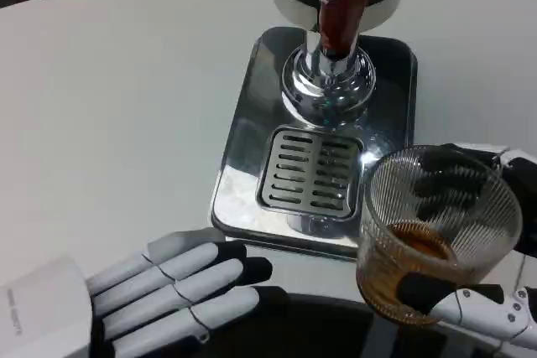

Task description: Grasp the cup under the faucet to collect the drink, then remove the cup.

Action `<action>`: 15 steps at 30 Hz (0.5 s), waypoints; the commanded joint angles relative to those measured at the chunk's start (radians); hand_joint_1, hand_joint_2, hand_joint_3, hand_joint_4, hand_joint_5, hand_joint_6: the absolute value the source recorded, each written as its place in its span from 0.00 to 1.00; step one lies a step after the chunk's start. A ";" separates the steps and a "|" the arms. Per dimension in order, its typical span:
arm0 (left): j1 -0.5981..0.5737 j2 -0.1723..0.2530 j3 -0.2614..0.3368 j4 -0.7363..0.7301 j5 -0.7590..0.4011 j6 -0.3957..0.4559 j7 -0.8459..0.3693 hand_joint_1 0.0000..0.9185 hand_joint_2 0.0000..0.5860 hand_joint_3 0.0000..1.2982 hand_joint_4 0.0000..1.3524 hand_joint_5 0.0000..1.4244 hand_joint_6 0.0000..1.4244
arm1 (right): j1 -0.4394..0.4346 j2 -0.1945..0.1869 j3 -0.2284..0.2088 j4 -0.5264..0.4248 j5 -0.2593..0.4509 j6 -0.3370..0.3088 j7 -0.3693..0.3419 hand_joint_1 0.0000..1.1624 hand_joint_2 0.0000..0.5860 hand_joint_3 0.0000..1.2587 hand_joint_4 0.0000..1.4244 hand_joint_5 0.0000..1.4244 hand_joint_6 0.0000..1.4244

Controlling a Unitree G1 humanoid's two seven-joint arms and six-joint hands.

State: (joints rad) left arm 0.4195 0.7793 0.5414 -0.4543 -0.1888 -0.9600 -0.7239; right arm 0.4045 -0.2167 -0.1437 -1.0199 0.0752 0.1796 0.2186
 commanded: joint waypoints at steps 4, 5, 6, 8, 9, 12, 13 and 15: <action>0.014 0.016 0.011 0.008 0.001 -0.013 0.000 0.00 0.12 0.04 0.00 0.00 0.00 | 0.005 -0.007 0.022 -0.027 0.019 -0.012 0.000 0.81 0.30 0.52 0.51 0.56 0.47; 0.013 0.015 0.011 0.008 0.002 -0.012 0.001 0.00 0.12 0.04 0.00 0.00 0.00 | 0.006 -0.007 0.024 -0.027 0.018 -0.013 -0.001 0.81 0.30 0.52 0.51 0.56 0.47; 0.013 0.015 0.011 0.008 0.001 -0.011 0.002 0.00 0.12 0.04 0.00 0.00 0.00 | 0.007 -0.009 0.026 -0.027 0.018 -0.014 -0.001 0.81 0.30 0.52 0.51 0.56 0.47; 0.013 0.015 0.013 0.009 -0.001 -0.010 0.002 0.00 0.12 0.04 0.00 0.00 0.00 | 0.008 -0.011 0.029 -0.027 0.017 -0.015 -0.001 0.81 0.31 0.52 0.51 0.56 0.47; 0.014 0.016 0.014 0.009 -0.002 -0.010 0.002 0.00 0.12 0.04 0.00 0.00 0.00 | 0.007 -0.011 0.031 -0.027 0.017 -0.015 -0.002 0.81 0.31 0.52 0.51 0.56 0.47; 0.013 0.016 0.017 0.009 -0.005 -0.009 0.003 0.00 0.12 0.04 0.00 0.00 0.00 | 0.004 -0.013 0.038 -0.027 0.015 -0.015 -0.005 0.81 0.31 0.52 0.51 0.56 0.47; 0.014 0.016 0.018 0.008 -0.007 -0.009 0.003 0.00 0.12 0.04 0.00 0.00 0.00 | 0.003 -0.014 0.039 -0.027 0.015 -0.015 -0.006 0.81 0.31 0.52 0.51 0.56 0.47; 0.015 0.016 0.019 0.007 -0.009 -0.009 0.003 0.00 0.12 0.04 0.00 0.00 0.00 | 0.000 -0.015 0.043 -0.027 0.014 -0.014 -0.007 0.81 0.31 0.52 0.51 0.56 0.47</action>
State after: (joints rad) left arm 0.4195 0.7845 0.5479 -0.4498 -0.1888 -0.9626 -0.7238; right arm 0.4046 -0.2330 -0.1080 -1.0209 0.0751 0.1796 0.2185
